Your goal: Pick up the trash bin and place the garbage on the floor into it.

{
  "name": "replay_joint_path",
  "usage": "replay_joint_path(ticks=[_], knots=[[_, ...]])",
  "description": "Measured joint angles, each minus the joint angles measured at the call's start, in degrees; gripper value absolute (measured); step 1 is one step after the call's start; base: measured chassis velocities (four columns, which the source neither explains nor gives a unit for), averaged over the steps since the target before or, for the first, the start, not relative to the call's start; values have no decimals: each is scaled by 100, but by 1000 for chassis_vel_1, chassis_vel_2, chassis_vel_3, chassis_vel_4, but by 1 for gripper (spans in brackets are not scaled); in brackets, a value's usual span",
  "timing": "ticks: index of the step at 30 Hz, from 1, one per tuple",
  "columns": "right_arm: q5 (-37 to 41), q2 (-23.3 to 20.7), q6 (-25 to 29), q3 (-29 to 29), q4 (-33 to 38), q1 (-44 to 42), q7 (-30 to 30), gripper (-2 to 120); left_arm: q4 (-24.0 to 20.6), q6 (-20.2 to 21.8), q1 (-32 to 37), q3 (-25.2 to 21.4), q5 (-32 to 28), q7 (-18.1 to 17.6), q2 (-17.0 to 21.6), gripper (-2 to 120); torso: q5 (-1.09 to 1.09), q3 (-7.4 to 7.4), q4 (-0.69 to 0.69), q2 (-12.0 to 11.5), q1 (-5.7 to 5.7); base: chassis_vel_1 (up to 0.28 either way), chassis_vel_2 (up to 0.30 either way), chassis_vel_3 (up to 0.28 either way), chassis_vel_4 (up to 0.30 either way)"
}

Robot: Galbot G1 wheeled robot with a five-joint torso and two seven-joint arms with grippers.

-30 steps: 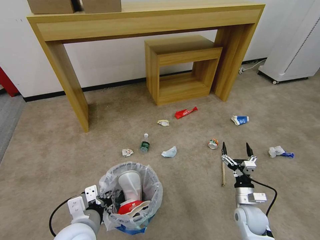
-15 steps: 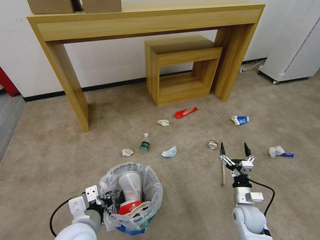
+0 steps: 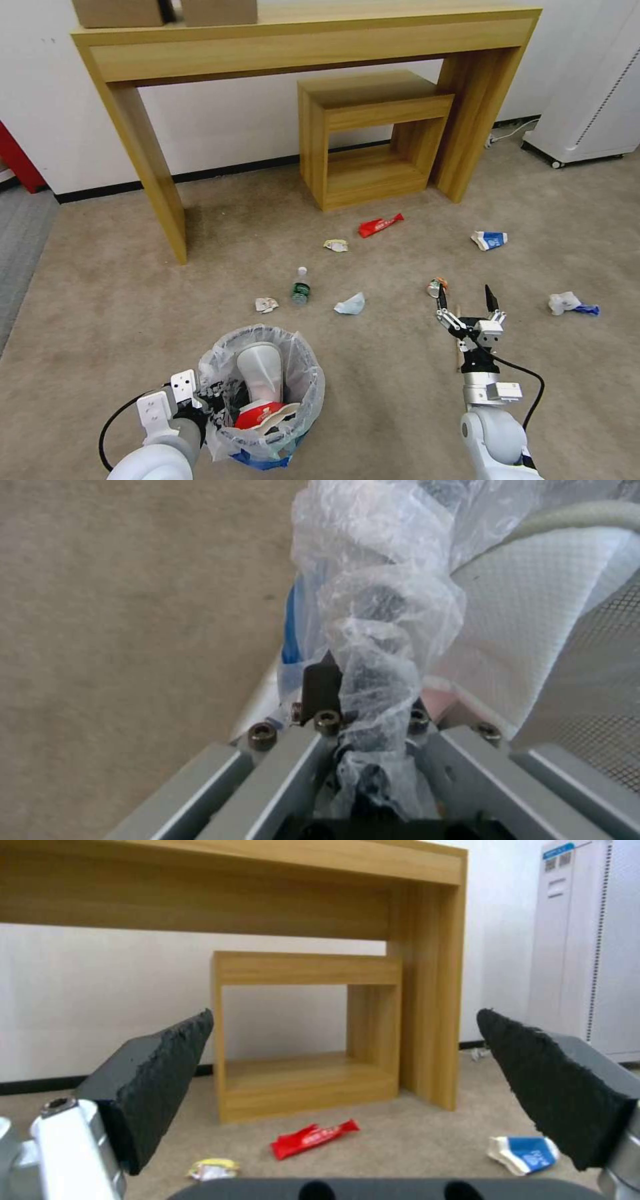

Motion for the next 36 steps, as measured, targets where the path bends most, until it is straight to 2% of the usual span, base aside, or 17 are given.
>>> replay_joint_path(ticks=[9,23,24,28,36], knots=[[-11,15,-20,13,0,2,12,100,21,-6,-35,25,-41,-21,32,0,2,0,1,0,-1,266,255,-247,-260],[-39,87,-60,10,55,-1,79,100,72,-18,-114,63,-162,-97,127,0,2,0,1,1,0,324,315,-324,-319],[-38,102,-72,-9,94,2,97,100,72,-22,-119,54,-172,-101,140,0,-3,0,2,0,0,246,265,-225,-236],[-31,128,-110,-31,150,2,114,100,54,-26,-120,23,-227,-111,174,0,0,0,2,0,-1,186,196,-178,-186],[12,111,-124,-25,233,-9,126,100,-5,-33,-79,-13,-286,-119,194,0,1,0,0,0,-1,11,21,-19,-8]])
